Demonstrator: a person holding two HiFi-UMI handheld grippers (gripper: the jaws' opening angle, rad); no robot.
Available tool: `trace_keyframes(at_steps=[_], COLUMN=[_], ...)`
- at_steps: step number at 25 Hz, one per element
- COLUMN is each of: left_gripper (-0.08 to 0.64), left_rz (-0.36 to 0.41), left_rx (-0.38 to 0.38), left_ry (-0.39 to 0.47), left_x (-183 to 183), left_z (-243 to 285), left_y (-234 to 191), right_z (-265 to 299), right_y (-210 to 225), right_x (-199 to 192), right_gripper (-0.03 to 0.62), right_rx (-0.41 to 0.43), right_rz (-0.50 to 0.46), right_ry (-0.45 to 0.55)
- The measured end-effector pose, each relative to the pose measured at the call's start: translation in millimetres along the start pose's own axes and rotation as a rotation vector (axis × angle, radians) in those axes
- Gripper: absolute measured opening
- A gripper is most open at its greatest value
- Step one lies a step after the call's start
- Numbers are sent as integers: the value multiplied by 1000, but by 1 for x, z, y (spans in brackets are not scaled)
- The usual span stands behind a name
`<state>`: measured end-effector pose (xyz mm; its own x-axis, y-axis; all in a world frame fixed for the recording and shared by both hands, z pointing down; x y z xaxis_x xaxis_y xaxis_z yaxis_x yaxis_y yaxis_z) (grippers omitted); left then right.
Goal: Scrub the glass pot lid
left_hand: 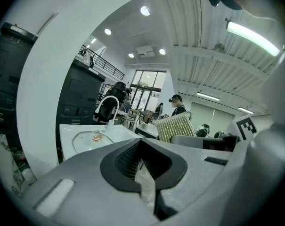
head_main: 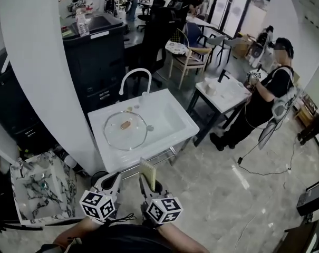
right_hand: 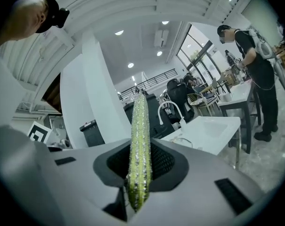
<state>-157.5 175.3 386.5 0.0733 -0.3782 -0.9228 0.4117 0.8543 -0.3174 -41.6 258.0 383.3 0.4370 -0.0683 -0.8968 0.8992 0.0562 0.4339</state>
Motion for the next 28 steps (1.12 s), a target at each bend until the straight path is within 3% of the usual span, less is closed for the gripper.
trace_keyframes(at_steps=[7,14,21,28], left_gripper=[0,0,0,0], left_rz=[-4,10,-11,-29], left_rx=[72,97,138,77], left_ry=[8,0,-20,32], left_x=[17,29,32,66], left_z=[80,137,172,225], left_y=[32,58,24,-14], right_z=[23,31,71,126], right_y=[76,131,161,186], right_x=[43,66,66,95], right_gripper=[66,66,66,66], right_rx=[85,112,111,50], right_rz=[22,51,84,31], right_ry=[-38,-50,-73,-65])
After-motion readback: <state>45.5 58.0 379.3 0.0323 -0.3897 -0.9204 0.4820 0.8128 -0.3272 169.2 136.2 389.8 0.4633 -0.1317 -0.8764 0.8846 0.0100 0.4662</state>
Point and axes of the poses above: the fingertips, and each gripper's own axes: z forward along the fingers, y to its right, x out of its top, the point moved 4 cm from there along -z, backward along the fingers, and after that the axes turned 2 degrees about x, right-handed, at the moved point
